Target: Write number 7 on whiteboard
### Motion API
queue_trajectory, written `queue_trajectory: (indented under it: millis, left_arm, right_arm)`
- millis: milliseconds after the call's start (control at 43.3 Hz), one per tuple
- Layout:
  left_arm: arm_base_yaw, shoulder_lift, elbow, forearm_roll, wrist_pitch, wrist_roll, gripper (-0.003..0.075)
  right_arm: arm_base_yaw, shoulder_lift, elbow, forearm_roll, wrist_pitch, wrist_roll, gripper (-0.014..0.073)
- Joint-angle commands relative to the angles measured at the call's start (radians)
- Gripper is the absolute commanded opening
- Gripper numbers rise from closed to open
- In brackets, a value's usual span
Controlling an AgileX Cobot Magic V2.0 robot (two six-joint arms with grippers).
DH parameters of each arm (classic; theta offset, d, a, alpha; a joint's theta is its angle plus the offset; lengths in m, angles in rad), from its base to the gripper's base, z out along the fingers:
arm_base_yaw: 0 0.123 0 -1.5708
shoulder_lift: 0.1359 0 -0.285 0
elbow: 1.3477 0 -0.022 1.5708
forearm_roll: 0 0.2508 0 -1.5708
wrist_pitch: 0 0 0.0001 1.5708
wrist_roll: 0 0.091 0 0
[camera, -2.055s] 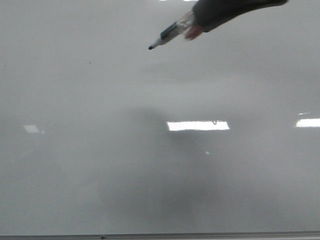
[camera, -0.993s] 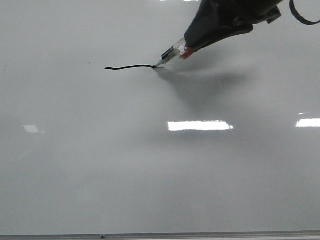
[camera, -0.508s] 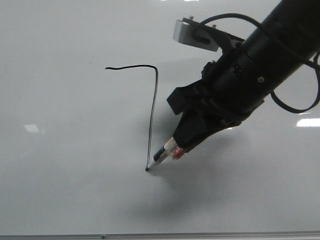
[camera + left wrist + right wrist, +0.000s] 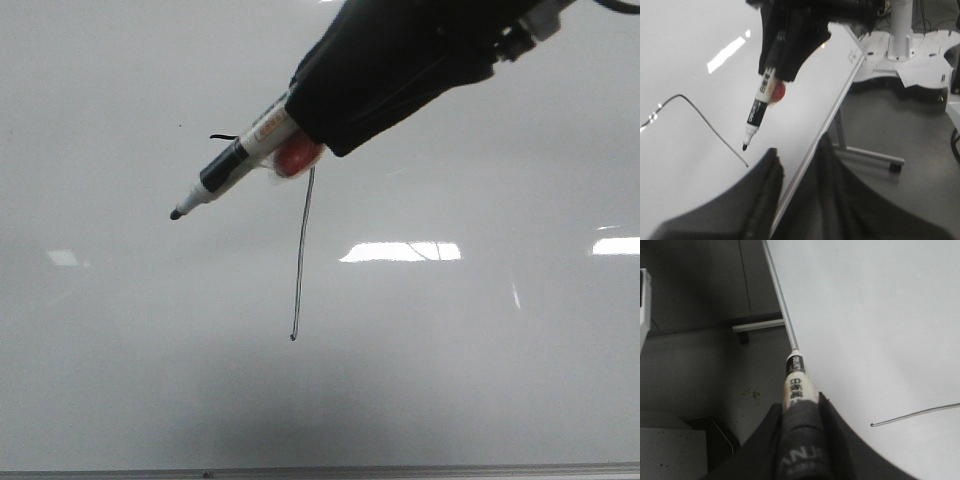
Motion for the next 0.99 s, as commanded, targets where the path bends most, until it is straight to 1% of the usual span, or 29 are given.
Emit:
queue_trajectory:
  millis: [0,23,69,139,185,300,370,485,577,693,762,855,924,970]
  left_arm:
    - [-0.006,0.115,-0.059,-0.013,-0.077,-0.009,0.0568]
    - [-0.006,0.148,-0.073,-0.013,-0.087,-0.009,0.0622]
    - [-0.006,0.213,-0.101,-0.013,-0.095,-0.009,0.0666]
    - [-0.006,0.290,-0.141,-0.006,-0.092,-0.007,0.0639]
    - [-0.006,0.341,-0.164,-0.003,-0.091,-0.007,0.0602]
    - [-0.006,0.477,-0.221,-0.003,-0.074,-0.003,0.0468]
    - [-0.006,0.528,-0.240,-0.003,-0.056,-0.003,0.0384]
    - [-0.006,0.546,-0.250,-0.003,-0.056,0.001,0.0305]
    - [-0.006,0.544,-0.250,-0.003,-0.051,0.001,0.0264]
    - [-0.006,0.544,-0.250,-0.003,-0.031,0.001,0.0192]
    - [-0.006,0.544,-0.250,-0.003,-0.031,0.001,0.0139]
    - [-0.006,0.544,-0.250,-0.003,-0.033,0.001,0.0041]
    - [-0.006,0.544,-0.250,-0.003,-0.033,0.001,-0.0020]
    - [-0.006,0.544,-0.250,-0.003,-0.033,0.001,-0.0021]
  right_arm:
    - [0.022,-0.048,-0.028,0.021,0.035,-0.031,-0.0069]
    - [0.032,-0.049,-0.028,0.021,0.040,-0.031,-0.0069]
    - [0.049,-0.050,-0.028,0.022,0.049,-0.031,-0.0069]
    - [0.078,-0.050,-0.028,0.023,0.052,-0.031,-0.0069]
    - [0.104,-0.050,-0.028,0.024,0.048,-0.031,-0.0069]
    - [0.172,-0.050,-0.028,0.024,0.013,-0.031,-0.0069]
    - [0.189,-0.050,-0.028,0.024,-0.013,-0.031,-0.0069]
    - [0.190,-0.050,-0.028,0.024,-0.024,-0.031,-0.0069]
    - [0.190,-0.050,-0.028,0.019,-0.026,-0.031,-0.0069]
    - [0.190,-0.050,-0.028,0.019,-0.026,-0.030,-0.0069]
    - [0.190,-0.050,-0.028,0.019,-0.025,-0.030,-0.0069]
    - [0.190,-0.050,-0.028,0.019,-0.032,-0.028,-0.0066]
    - [0.190,-0.050,-0.028,0.019,-0.042,-0.028,-0.0036]
    - [0.190,-0.050,-0.028,0.019,-0.053,-0.026,0.0007]
